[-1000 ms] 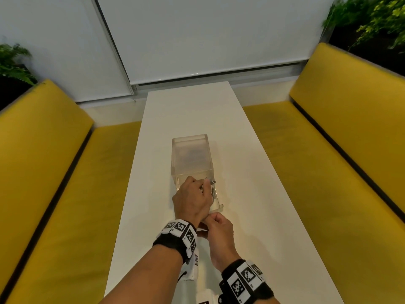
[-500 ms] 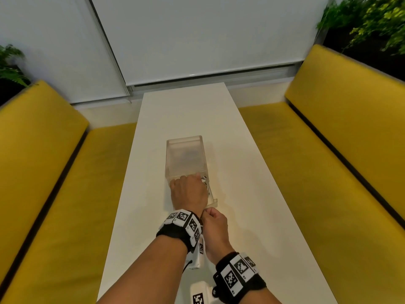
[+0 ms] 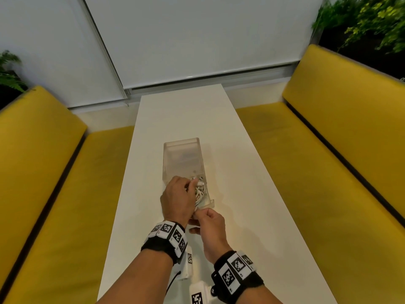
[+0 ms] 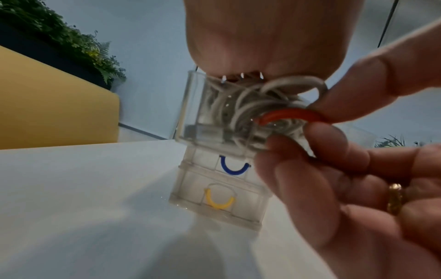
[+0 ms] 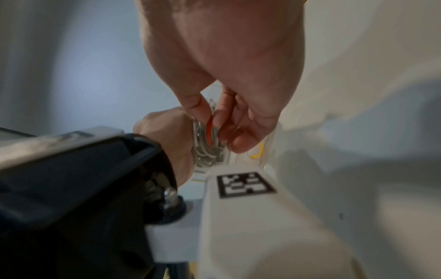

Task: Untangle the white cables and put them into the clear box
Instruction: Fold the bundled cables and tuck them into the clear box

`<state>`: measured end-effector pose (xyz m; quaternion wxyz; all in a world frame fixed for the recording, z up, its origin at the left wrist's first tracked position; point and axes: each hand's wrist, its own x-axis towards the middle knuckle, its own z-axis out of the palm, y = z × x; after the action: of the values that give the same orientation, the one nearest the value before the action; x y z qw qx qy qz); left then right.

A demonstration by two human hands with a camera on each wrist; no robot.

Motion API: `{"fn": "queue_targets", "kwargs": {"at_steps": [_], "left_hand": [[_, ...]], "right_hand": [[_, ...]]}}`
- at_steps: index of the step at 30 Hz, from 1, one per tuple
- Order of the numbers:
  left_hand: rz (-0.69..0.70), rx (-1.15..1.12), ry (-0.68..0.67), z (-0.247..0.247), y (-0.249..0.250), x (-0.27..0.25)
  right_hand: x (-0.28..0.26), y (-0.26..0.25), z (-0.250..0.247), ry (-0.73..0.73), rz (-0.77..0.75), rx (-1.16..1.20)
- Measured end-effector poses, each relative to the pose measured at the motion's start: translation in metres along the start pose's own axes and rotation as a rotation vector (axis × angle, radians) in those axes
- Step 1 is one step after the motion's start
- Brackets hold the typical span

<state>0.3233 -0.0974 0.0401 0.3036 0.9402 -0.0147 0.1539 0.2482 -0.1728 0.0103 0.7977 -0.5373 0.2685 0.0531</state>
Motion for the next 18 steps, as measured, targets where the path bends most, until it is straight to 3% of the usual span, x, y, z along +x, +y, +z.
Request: {"fn": "queue_targets", "kwargs": {"at_steps": [6, 9, 15, 18], "left_hand": [[0.238, -0.015, -0.14, -0.009, -0.02, -0.005], [0.316, 0.097, -0.183, -0.012, -0.03, -0.009], [0.185, 0.088, -0.156, -0.009, -0.024, -0.004], [0.174, 0.201, -0.091, -0.012, -0.017, -0.001]], "right_hand": [[0.002, -0.002, 0.001, 0.003, -0.013, 0.033], [0.001, -0.003, 0.003, -0.003, -0.015, 0.052], [0.001, 0.004, 0.009, 0.012, 0.001, 0.043], [0.001, 0.003, 0.011, 0.006, 0.004, 0.044]]}}
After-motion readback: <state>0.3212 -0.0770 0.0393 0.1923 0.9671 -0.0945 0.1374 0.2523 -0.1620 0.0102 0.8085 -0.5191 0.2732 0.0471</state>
